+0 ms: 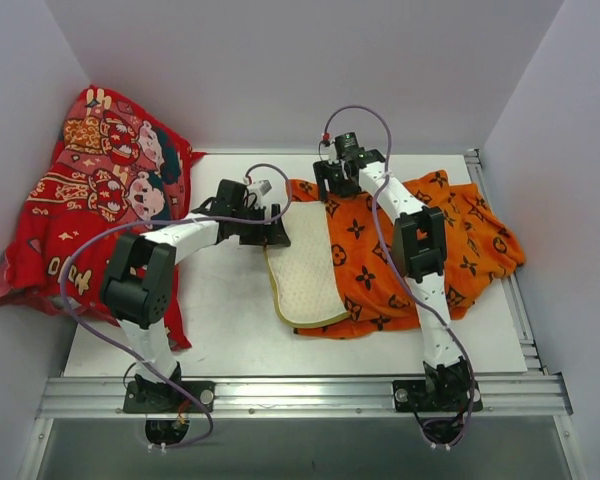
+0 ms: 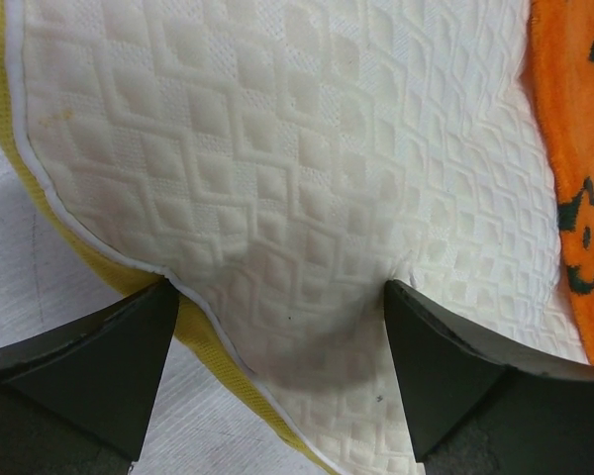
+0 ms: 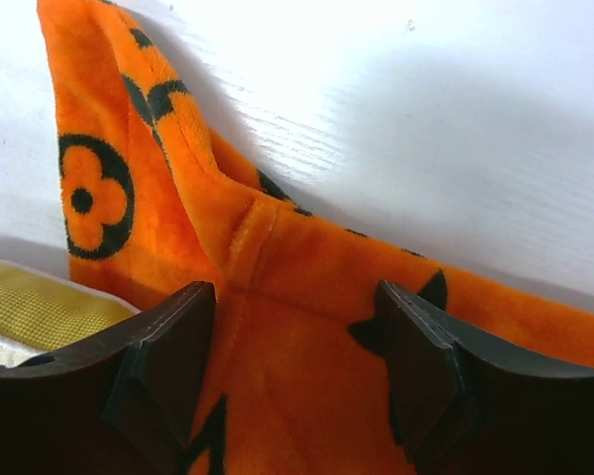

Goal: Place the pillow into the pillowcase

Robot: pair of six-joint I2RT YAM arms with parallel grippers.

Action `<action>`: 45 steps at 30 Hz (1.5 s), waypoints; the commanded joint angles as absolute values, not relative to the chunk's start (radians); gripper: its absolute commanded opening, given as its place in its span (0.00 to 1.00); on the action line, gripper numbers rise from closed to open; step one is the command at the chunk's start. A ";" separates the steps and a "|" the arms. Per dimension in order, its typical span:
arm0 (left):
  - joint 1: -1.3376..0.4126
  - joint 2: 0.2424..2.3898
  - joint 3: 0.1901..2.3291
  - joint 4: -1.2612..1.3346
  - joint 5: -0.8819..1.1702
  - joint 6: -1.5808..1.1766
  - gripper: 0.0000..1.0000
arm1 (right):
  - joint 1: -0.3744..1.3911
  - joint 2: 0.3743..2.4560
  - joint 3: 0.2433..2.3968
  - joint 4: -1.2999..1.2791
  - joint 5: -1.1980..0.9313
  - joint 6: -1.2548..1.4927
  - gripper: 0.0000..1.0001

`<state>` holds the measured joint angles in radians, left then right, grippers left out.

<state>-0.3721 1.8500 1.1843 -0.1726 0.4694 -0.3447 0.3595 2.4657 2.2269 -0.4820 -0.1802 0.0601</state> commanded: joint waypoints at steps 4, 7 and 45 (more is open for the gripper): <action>-0.359 1.910 1.216 -0.132 0.471 -0.325 0.93 | 0.364 2.523 2.220 -0.528 -0.390 0.075 0.38; -0.360 1.988 1.221 -0.038 0.564 -0.325 0.87 | 0.359 2.537 2.215 -0.528 -0.592 0.097 0.00; -0.607 1.523 1.114 -0.226 0.526 0.302 0.82 | 0.244 1.738 1.626 -0.717 -0.510 -0.066 0.56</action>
